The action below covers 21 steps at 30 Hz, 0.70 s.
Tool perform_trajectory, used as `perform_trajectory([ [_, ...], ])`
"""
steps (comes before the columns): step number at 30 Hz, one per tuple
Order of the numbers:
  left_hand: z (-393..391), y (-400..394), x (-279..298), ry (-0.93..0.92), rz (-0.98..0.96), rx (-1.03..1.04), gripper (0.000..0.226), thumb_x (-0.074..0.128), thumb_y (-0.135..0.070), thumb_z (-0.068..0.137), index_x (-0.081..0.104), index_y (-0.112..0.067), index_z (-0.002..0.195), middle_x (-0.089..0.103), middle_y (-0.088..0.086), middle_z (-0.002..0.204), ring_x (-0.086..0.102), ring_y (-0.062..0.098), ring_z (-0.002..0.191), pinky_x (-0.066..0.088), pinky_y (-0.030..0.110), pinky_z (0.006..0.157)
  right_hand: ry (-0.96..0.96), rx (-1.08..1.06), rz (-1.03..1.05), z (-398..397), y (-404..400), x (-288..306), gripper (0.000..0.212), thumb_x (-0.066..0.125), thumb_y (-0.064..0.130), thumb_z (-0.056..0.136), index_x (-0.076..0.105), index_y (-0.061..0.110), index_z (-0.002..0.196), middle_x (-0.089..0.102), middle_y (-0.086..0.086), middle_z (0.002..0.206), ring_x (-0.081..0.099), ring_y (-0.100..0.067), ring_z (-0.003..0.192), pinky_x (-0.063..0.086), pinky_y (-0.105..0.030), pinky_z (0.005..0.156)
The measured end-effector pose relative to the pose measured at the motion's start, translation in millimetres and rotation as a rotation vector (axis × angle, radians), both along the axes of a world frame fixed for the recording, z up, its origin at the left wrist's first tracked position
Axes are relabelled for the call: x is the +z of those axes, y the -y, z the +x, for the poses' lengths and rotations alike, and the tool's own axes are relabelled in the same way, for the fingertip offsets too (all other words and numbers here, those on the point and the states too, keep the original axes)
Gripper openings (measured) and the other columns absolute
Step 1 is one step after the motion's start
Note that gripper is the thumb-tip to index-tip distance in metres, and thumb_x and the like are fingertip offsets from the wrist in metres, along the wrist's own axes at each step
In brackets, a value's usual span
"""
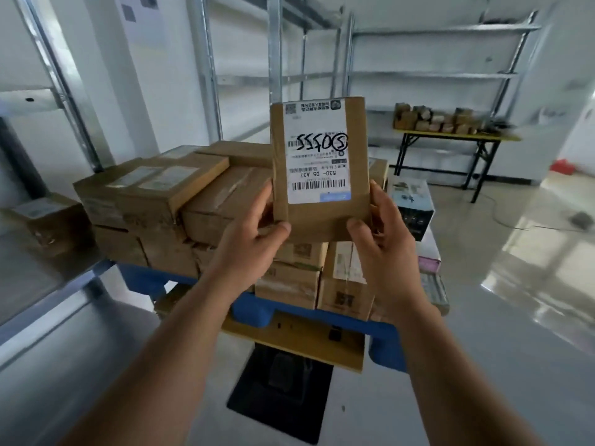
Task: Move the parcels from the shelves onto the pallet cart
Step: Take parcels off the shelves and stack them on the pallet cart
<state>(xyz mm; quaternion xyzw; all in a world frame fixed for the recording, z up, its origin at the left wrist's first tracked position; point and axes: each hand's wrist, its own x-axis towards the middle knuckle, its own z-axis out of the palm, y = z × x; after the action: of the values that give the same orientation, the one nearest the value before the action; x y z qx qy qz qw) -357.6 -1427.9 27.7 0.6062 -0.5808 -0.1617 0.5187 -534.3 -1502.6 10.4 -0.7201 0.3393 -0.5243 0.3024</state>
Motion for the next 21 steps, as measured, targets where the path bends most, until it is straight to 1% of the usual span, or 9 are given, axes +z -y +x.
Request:
perform_trajectory([
  [4,-17.1,41.7,4.2,0.086,0.080,-0.102,0.066,0.051,-0.037,0.092,0.012,-0.044,0.145,0.050,-0.031,0.101,0.054,-0.016,0.076,0.042,0.002,0.058,0.012,-0.146,0.055,-26.4,22.1,0.2,0.054,0.048,0.041,0.084,0.041,0.038,0.138,0.064,0.011,0.102,0.064,-0.009,0.089,0.057,-0.038,0.071],
  [8,-25.9,76.6,-0.4,0.181,0.175,-0.171,0.067,0.047,-0.047,0.092,0.008,-0.042,0.146,0.048,-0.022,0.106,0.050,-0.003,0.084,0.045,0.016,0.071,-0.063,-0.310,0.086,-43.3,45.4,-7.7,0.047,0.048,0.042,0.085,0.048,0.038,0.132,0.059,0.023,0.085,0.060,0.000,0.076,0.050,-0.028,0.061],
  [11,-25.5,98.8,-9.0,0.252,0.263,-0.189,0.069,0.045,-0.051,0.091,0.009,-0.037,0.148,0.046,-0.016,0.103,0.052,0.007,0.083,0.051,0.037,0.080,-0.126,-0.366,0.127,-46.9,60.7,-18.3,0.045,0.049,0.038,0.090,0.047,0.030,0.135,0.061,0.015,0.086,0.058,-0.004,0.074,0.051,-0.031,0.060],
  [14,-23.2,112.8,-16.6,0.346,0.300,-0.179,0.067,0.042,-0.051,0.092,0.012,-0.032,0.149,0.047,-0.014,0.104,0.056,0.010,0.079,0.049,0.033,0.070,-0.188,-0.378,0.175,-45.5,72.5,-30.1,0.049,0.048,0.038,0.093,0.043,0.026,0.140,0.058,0.016,0.087,0.054,0.001,0.074,0.044,-0.024,0.058],
  [16,-21.8,119.2,-20.4,0.375,0.331,-0.158,0.064,0.040,-0.050,0.093,0.015,-0.029,0.148,0.057,-0.001,0.116,0.061,0.019,0.097,0.050,0.039,0.084,-0.216,-0.377,0.209,-43.6,78.0,-37.2,0.050,0.048,0.038,0.093,0.043,0.026,0.140,0.057,0.016,0.087,0.052,0.003,0.073,0.040,-0.022,0.057],
  [17,-21.3,121.1,-22.0,0.401,0.332,-0.138,0.062,0.039,-0.049,0.094,0.017,-0.028,0.148,0.061,0.000,0.116,0.060,0.018,0.099,0.049,0.036,0.085,-0.227,-0.371,0.234,-42.5,80.3,-40.1,0.050,0.048,0.039,0.093,0.044,0.025,0.140,0.059,0.013,0.089,0.054,0.001,0.074,0.041,-0.023,0.058],
  [19,-22.0,122.7,-23.6,0.489,0.302,-0.097,0.059,0.037,-0.048,0.095,0.023,-0.025,0.147,0.065,-0.007,0.089,0.060,0.006,0.081,0.044,0.024,0.071,-0.229,-0.351,0.285,-40.3,84.4,-44.2,0.048,0.048,0.038,0.092,0.046,0.025,0.139,0.063,0.009,0.087,0.057,-0.005,0.073,0.044,-0.026,0.061],
  [20,-22.6,123.3,-24.0,0.532,0.291,-0.081,0.057,0.036,-0.047,0.095,0.025,-0.023,0.146,0.063,-0.009,0.085,0.058,0.004,0.079,0.042,0.024,0.070,-0.223,-0.340,0.304,-39.2,86.3,-45.7,0.047,0.048,0.037,0.092,0.047,0.024,0.138,0.064,0.008,0.084,0.058,-0.006,0.072,0.047,-0.028,0.062],
  [21,-22.7,124.4,-24.5,0.571,0.291,-0.063,0.057,0.036,-0.047,0.095,0.027,-0.022,0.146,0.064,-0.006,0.097,0.057,0.007,0.091,0.042,0.027,0.078,-0.222,-0.332,0.314,-38.1,87.8,-46.8,0.046,0.048,0.036,0.093,0.048,0.023,0.137,0.064,0.007,0.081,0.059,-0.008,0.071,0.050,-0.031,0.064],
])
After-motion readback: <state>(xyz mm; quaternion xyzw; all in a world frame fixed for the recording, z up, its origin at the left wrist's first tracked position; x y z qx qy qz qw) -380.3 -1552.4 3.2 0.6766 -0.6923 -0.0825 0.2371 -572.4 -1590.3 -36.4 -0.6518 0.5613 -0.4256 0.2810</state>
